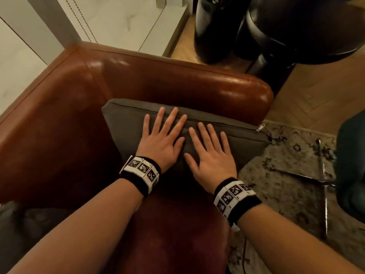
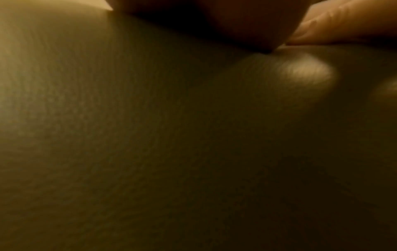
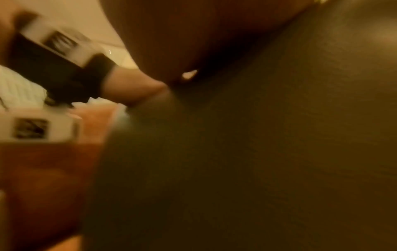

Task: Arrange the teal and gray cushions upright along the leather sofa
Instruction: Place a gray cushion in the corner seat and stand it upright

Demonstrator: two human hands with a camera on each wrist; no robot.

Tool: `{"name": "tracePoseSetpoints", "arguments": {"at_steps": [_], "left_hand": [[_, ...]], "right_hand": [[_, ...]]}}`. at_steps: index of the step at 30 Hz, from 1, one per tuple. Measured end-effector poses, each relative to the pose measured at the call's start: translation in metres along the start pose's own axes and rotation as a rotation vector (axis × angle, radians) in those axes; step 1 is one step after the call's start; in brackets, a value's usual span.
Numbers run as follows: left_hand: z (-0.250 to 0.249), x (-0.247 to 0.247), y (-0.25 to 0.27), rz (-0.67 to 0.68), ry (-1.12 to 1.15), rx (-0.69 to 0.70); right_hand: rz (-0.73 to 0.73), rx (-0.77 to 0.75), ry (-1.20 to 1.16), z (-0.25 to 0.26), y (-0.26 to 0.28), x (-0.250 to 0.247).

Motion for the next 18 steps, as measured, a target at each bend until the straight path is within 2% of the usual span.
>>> {"name": "tracePoseSetpoints", "arguments": {"at_steps": [3,6,10,12,15,16,18], "left_hand": [[0.016,0.003,-0.009,-0.017,0.007,-0.029],[0.048,0.004,-0.003,-0.04,-0.003,-0.064],[0.093,0.004,0.012,-0.023,0.009,-0.168],[0.096,0.002,0.014,-0.011,0.02,-0.164],[0.091,-0.014,0.005,-0.023,0.062,-0.157],[0.091,-0.02,-0.001,-0.018,0.066,-0.139],[0.095,-0.029,-0.014,0.028,0.054,-0.077]], "right_hand": [[-0.065,0.068,0.033,-0.046,-0.014,0.001],[-0.049,0.138,0.097,-0.083,-0.012,0.005],[0.039,0.413,0.065,-0.121,-0.007,0.004],[0.011,0.353,-0.005,-0.119,-0.005,-0.005],[-0.136,0.183,-0.046,-0.095,-0.014,-0.028],[-0.131,0.134,-0.046,-0.087,-0.021,-0.032],[-0.032,0.061,-0.033,-0.074,-0.035,-0.033]]}}
Point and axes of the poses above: each hand's wrist, its own y-axis away from the middle knuckle, its own x-axis out of the palm, z = x × y, the point moved 3 cm from there along -y, towards the middle knuckle, and after that the axes turned 7 degrees about -z, right-handed, at the moved point
